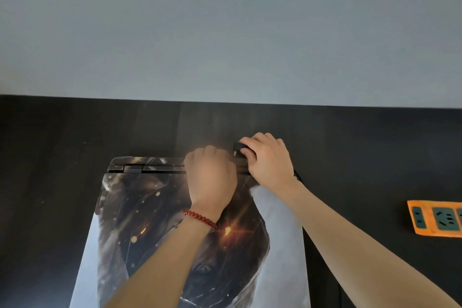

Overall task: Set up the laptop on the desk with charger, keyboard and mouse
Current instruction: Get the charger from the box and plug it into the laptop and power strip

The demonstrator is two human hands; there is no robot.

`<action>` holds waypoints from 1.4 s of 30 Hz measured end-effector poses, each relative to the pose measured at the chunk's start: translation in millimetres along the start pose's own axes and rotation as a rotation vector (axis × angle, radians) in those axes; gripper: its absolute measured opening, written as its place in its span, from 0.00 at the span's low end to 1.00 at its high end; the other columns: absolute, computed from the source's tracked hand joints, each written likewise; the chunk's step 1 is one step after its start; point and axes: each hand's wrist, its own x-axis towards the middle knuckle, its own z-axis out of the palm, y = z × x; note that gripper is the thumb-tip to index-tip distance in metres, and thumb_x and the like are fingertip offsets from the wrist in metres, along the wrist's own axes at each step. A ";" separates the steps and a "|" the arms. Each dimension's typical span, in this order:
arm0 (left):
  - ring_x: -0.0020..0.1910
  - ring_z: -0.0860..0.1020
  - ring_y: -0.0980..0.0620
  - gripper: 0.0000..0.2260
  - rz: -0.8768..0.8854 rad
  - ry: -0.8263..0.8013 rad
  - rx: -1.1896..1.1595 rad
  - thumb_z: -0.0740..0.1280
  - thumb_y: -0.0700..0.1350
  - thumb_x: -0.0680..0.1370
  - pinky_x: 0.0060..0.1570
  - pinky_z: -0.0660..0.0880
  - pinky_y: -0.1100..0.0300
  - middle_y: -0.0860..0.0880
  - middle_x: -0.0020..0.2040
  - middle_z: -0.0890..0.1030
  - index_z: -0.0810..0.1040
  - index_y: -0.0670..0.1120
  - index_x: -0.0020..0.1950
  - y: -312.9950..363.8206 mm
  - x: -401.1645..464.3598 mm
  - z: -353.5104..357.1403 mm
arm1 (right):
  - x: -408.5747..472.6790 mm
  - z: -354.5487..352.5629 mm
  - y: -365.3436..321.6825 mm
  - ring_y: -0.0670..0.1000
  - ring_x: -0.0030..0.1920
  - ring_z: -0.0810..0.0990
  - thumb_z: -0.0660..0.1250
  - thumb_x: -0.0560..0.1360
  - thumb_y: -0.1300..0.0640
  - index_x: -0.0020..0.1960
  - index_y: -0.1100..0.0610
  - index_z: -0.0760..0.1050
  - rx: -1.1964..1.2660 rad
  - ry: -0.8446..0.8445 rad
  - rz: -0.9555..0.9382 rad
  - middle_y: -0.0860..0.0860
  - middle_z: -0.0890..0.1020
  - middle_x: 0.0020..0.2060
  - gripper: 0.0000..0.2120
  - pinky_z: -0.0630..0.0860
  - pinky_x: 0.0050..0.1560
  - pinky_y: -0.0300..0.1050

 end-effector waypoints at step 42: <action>0.43 0.77 0.48 0.08 -0.068 0.008 -0.063 0.61 0.44 0.73 0.56 0.66 0.49 0.49 0.41 0.80 0.81 0.46 0.41 -4.0 1.5 1.3 | 7.2 4.2 -9.0 0.53 0.48 0.73 0.59 0.77 0.54 0.55 0.44 0.78 0.017 -0.020 0.036 0.48 0.82 0.45 0.12 0.57 0.47 0.48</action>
